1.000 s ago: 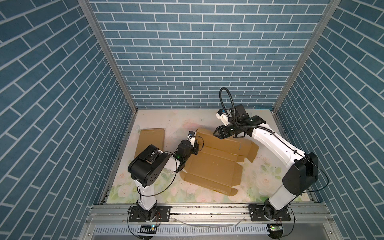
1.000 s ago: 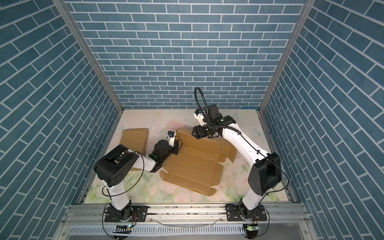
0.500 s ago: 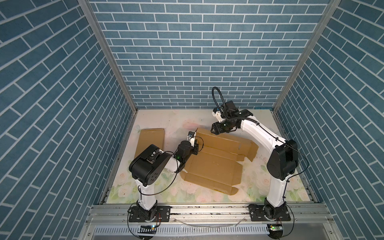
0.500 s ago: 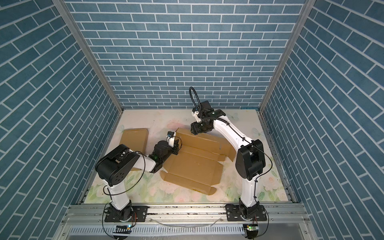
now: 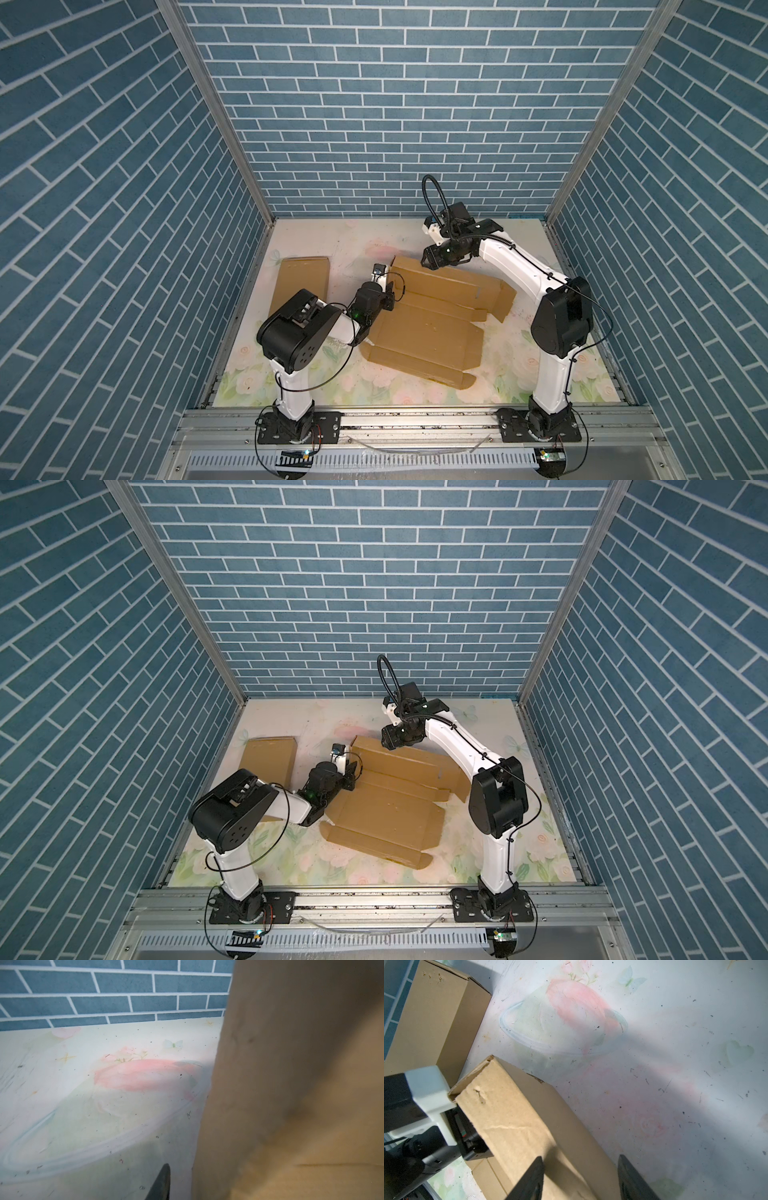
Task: Fold the paper box
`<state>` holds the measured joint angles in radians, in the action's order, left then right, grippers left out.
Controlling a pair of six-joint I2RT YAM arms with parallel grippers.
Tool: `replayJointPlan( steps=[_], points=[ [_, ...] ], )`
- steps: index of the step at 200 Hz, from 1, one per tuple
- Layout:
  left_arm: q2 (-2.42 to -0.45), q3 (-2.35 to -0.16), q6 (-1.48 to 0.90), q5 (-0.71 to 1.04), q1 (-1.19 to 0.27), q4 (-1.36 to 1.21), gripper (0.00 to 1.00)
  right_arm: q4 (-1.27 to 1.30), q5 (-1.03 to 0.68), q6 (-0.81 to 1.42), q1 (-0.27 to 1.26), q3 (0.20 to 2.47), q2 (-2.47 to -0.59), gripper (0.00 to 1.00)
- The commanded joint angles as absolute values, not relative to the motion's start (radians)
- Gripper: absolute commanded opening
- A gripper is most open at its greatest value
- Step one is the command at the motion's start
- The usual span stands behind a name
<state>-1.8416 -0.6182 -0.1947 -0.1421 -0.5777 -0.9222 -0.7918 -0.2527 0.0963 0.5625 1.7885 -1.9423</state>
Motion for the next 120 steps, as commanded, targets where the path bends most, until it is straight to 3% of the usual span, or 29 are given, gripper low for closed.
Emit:
replayJointPlan(
  steps=[1,34,89,105,120],
  points=[
    [-1.798,-0.622,-0.191,-0.204,-0.561,-0.860,0.38,-0.849,-0.239,0.048,0.562,1.741,-1.970,0.55],
    [-1.773,-0.681,-0.160,-0.208,-0.561,-0.829,0.44,-0.843,-0.236,0.048,0.562,1.733,-1.971,0.54],
    [-1.789,-0.789,-0.171,-0.188,-0.557,-0.800,0.42,-0.841,-0.244,0.049,0.562,1.723,-1.967,0.53],
    [-1.811,-0.802,-0.186,-0.186,-0.557,-0.810,0.34,-0.836,-0.248,0.052,0.563,1.718,-1.967,0.52],
    [-1.831,-0.816,-0.197,-0.180,-0.557,-0.813,0.12,-0.836,-0.250,0.054,0.563,1.717,-1.968,0.51]
  ],
)
